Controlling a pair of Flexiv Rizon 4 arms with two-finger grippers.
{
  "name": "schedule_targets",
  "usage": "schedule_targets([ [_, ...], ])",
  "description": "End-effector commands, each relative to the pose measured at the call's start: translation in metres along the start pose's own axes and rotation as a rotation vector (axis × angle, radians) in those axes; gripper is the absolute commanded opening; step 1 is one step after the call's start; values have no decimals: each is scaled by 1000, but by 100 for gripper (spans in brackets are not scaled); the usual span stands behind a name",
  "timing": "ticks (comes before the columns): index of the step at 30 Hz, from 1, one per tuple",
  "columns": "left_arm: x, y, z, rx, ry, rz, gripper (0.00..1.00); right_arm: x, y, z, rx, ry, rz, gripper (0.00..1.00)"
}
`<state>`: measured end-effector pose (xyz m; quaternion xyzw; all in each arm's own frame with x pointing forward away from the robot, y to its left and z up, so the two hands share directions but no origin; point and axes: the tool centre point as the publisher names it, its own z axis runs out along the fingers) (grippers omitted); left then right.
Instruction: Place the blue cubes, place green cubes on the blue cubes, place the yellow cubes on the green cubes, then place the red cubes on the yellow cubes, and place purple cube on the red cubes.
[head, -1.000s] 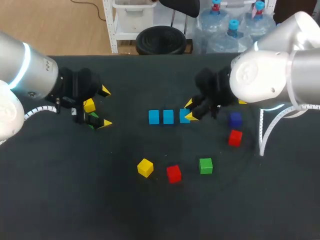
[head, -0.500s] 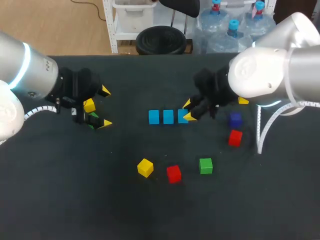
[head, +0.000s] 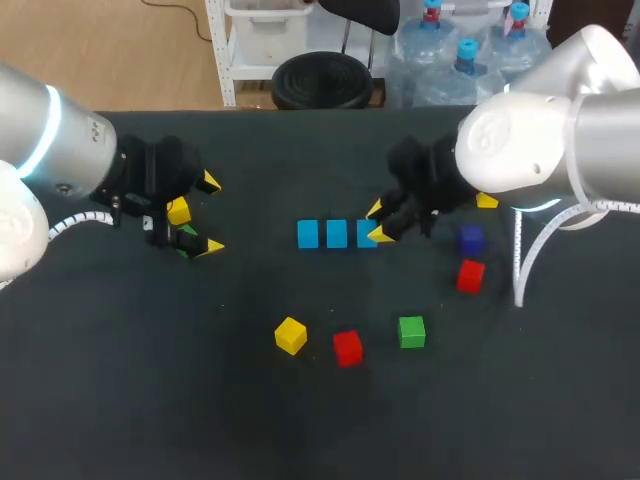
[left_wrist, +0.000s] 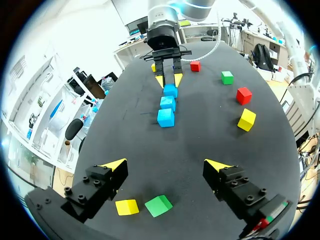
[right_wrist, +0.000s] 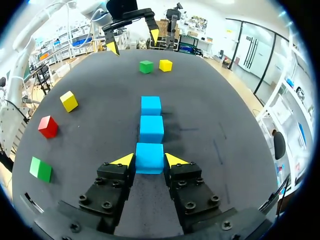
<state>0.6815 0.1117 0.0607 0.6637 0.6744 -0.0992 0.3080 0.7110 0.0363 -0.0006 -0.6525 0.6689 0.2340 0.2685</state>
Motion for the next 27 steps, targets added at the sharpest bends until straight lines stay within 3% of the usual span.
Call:
schedule_targets([
  [1, 2, 0, -1, 0, -9, 5, 100, 2, -2, 2, -4, -4, 1, 0],
  [26, 2, 0, -1, 0, -9, 5, 100, 0, -5, 4, -16, -8, 1, 0],
  [27, 2, 0, -1, 0, -9, 5, 100, 0, -5, 4, -17, -7, 1, 11],
])
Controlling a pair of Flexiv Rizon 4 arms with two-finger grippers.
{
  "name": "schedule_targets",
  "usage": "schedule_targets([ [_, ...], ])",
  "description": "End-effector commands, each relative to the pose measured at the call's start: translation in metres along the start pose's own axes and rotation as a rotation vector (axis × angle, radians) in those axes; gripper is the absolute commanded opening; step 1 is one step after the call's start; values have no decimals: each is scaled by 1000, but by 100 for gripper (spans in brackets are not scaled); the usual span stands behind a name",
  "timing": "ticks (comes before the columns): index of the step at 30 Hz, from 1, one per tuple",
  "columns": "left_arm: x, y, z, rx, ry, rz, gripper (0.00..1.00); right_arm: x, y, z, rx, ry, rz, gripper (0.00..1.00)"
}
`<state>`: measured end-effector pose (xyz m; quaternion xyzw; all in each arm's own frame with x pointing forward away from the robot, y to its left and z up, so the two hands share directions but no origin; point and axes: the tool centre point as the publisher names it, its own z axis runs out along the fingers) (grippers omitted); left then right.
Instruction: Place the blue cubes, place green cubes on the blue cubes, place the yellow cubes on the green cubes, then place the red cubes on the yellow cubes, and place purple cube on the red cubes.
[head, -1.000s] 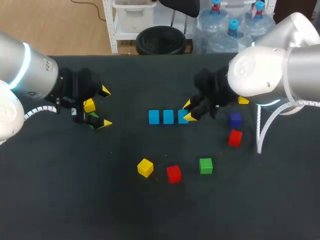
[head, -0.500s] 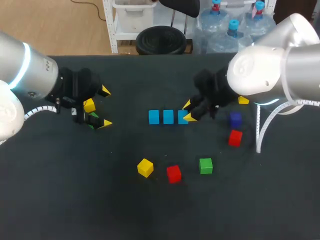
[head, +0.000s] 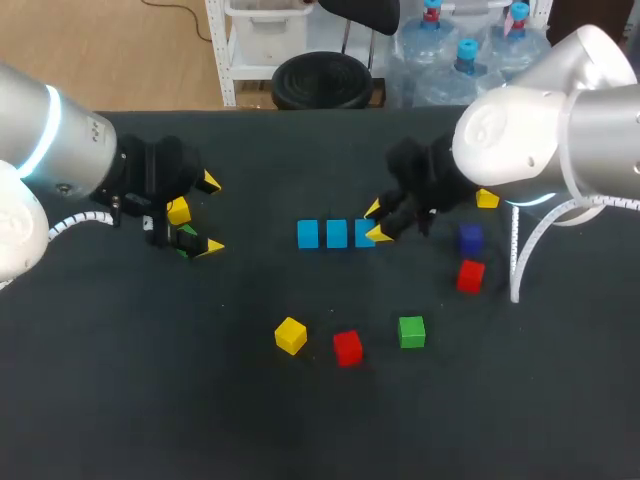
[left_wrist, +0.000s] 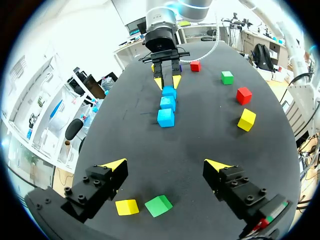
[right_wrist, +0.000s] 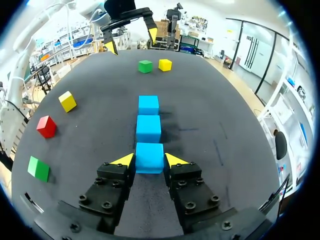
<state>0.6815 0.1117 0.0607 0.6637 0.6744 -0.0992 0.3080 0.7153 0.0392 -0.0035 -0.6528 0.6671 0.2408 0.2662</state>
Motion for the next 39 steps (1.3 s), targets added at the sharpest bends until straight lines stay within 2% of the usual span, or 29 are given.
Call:
schedule_targets([
  [1, 2, 0, -1, 0, -9, 5, 100, 1, -1, 0, -5, 0, -1, 26],
  [5, 2, 0, -1, 0, -9, 5, 100, 1, -1, 0, -10, 2, -2, 44],
  [8, 2, 0, -1, 0, -9, 5, 100, 1, 0, 0, -13, 3, -2, 50],
  [10, 2, 0, -1, 0, -9, 5, 100, 1, 0, 0, -14, 4, -1, 64],
  [11, 2, 0, -1, 0, -9, 5, 100, 1, 0, 0, -14, 4, -1, 83],
  [13, 2, 0, -1, 0, -9, 5, 100, 1, 1, -1, -15, 5, -1, 100],
  [18, 2, 0, -1, 0, -9, 5, 100, -4, 1, -15, -4, 7, 5, 100],
  [24, 2, 0, -1, 0, -9, 5, 100, -12, 6, -46, 28, 8, 25, 100],
  [39, 2, 0, -1, 0, -9, 5, 100, -33, 43, -99, 22, 13, 15, 100],
])
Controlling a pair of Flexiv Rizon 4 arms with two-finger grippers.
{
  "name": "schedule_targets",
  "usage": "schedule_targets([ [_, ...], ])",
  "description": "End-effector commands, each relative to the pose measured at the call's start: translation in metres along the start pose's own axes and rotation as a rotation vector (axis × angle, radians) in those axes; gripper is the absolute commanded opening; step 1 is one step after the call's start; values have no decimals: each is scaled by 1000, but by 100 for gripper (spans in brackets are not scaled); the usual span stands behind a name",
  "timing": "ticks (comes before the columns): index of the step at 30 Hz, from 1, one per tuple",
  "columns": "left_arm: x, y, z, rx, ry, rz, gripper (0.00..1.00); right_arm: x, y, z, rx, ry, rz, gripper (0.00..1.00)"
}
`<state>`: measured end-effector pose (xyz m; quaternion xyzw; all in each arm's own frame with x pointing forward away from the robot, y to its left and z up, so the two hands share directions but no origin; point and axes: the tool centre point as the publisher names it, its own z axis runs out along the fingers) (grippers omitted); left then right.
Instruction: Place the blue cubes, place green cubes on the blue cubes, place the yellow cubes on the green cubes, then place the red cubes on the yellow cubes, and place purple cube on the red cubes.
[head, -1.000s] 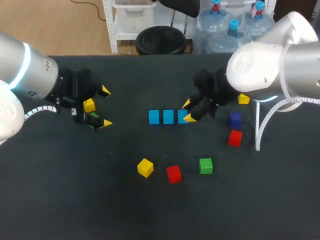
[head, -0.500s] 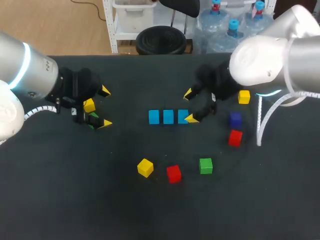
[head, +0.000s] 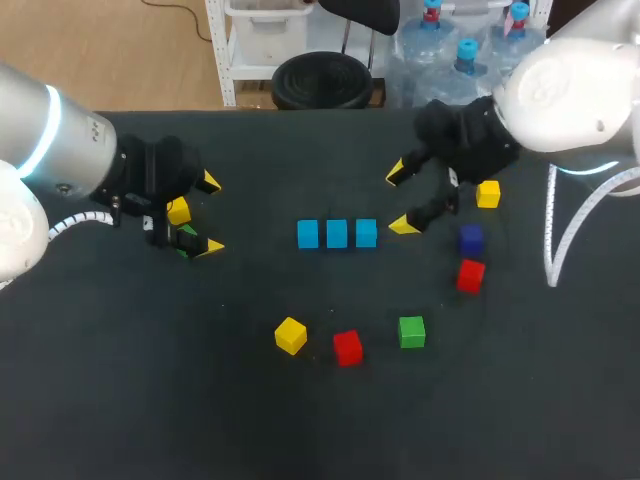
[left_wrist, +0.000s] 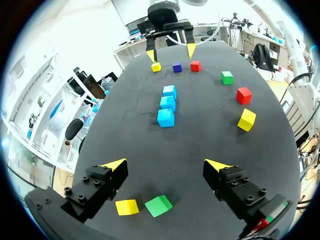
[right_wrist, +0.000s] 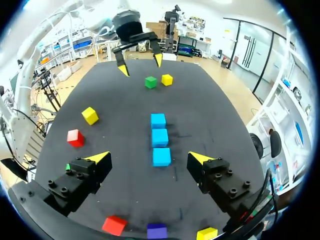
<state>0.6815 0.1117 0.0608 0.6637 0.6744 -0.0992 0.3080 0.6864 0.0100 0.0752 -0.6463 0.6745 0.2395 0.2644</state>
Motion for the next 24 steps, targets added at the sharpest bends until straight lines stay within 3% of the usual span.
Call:
schedule_targets([
  [1, 2, 0, -1, 0, -9, 5, 100, -3, 21, -23, 17, 12, -9, 100],
  [11, 2, 0, -1, 0, -9, 5, 100, -3, 66, -43, 33, 12, 6, 100],
  [24, 2, 0, -1, 0, -9, 5, 100, 14, 136, -35, 48, 9, 68, 100],
])
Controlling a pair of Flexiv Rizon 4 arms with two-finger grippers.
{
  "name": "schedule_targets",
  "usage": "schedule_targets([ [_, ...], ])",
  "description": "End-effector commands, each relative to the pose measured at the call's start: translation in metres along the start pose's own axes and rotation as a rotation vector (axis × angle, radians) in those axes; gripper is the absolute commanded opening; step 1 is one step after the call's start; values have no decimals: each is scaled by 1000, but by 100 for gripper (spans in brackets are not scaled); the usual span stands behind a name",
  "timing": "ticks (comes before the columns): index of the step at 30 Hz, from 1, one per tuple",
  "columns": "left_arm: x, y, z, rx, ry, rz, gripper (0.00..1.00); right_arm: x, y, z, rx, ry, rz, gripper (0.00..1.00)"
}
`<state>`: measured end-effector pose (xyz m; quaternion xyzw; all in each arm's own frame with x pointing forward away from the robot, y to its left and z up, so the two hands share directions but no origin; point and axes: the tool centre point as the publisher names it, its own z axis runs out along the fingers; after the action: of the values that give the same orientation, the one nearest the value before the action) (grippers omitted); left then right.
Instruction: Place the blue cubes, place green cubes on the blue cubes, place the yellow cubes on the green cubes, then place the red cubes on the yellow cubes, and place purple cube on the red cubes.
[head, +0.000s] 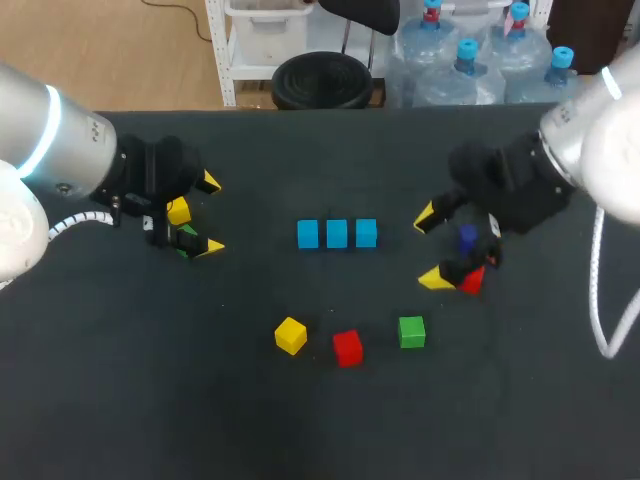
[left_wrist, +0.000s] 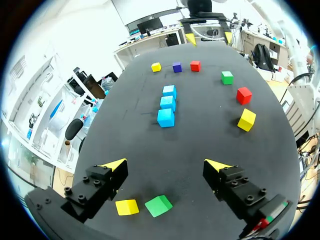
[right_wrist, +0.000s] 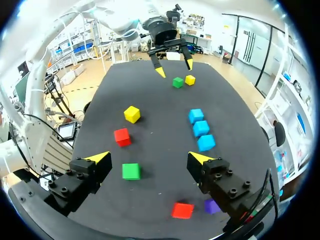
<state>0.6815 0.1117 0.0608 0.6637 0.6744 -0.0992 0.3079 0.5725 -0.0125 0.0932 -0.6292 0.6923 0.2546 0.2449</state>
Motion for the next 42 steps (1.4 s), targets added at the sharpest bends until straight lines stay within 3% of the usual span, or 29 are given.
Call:
schedule_targets([
  [1, 2, 0, -1, 0, -9, 5, 100, 11, 27, 1, 77, -3, 8, 100],
  [8, 2, 0, -1, 0, -9, 5, 100, 28, 39, 17, 67, -1, 1, 100],
  [21, 2, 0, -1, 0, -9, 5, 100, 49, 38, 42, 32, -7, -54, 100],
  [42, 2, 0, -1, 0, -9, 5, 100, 64, 33, 73, -1, -19, -73, 100],
])
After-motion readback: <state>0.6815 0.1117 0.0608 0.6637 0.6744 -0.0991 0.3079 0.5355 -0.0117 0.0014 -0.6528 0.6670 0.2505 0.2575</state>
